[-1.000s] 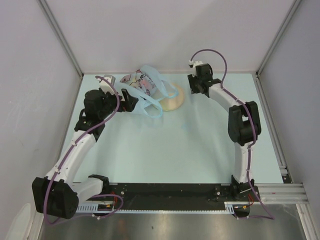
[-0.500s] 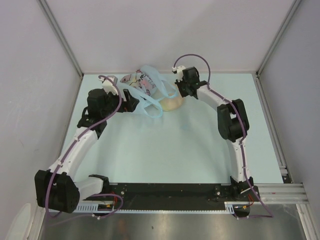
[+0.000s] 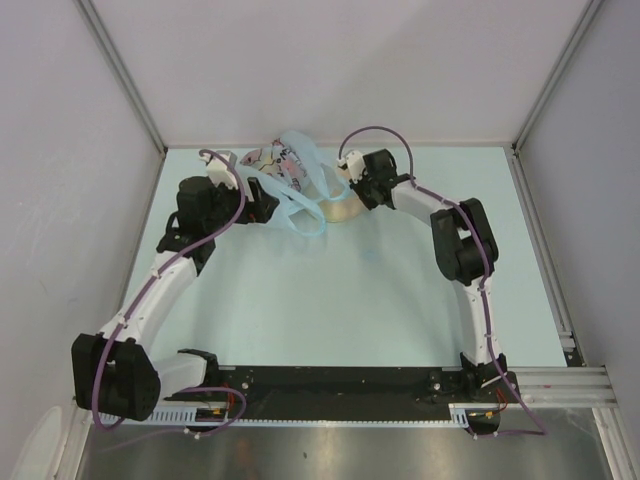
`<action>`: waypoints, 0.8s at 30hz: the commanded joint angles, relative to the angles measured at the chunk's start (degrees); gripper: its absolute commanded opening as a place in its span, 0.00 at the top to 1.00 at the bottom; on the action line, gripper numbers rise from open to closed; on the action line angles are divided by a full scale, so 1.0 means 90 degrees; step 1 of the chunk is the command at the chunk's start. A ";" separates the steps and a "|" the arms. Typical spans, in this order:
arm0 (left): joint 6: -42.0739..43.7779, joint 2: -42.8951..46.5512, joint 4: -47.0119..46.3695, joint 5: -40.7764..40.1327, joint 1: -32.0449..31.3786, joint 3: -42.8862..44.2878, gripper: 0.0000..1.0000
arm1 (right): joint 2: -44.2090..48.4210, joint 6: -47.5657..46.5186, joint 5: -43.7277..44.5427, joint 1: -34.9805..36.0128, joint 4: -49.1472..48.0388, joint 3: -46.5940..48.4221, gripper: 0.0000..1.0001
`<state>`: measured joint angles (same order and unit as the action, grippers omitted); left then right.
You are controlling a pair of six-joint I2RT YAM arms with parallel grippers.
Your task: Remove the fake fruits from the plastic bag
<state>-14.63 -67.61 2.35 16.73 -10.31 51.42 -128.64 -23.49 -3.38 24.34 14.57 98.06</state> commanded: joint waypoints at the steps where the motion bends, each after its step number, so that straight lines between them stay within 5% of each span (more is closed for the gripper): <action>1: -0.0073 0.0178 -0.0232 -0.0003 0.0032 0.0137 0.04 | 0.0055 -0.0564 0.0072 0.0206 0.0344 -0.0436 1.00; 10: -0.0190 0.0423 -0.0183 0.0045 0.0032 0.0019 0.04 | 0.0123 -0.1110 -0.0025 0.0294 0.0617 -0.0768 1.00; 16: -0.0522 0.0423 -0.0124 0.0201 0.0032 0.0243 0.04 | -0.0131 -0.2098 -0.0035 0.0392 0.2196 -0.0798 1.00; 24: -0.0620 0.0325 -0.0008 0.0162 0.0003 0.0566 0.05 | 0.1069 -0.1805 -0.0708 0.0392 0.2697 -0.2291 1.00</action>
<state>-18.74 -65.23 2.61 17.19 -10.31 53.25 -120.36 -41.74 -6.02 28.38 17.72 85.43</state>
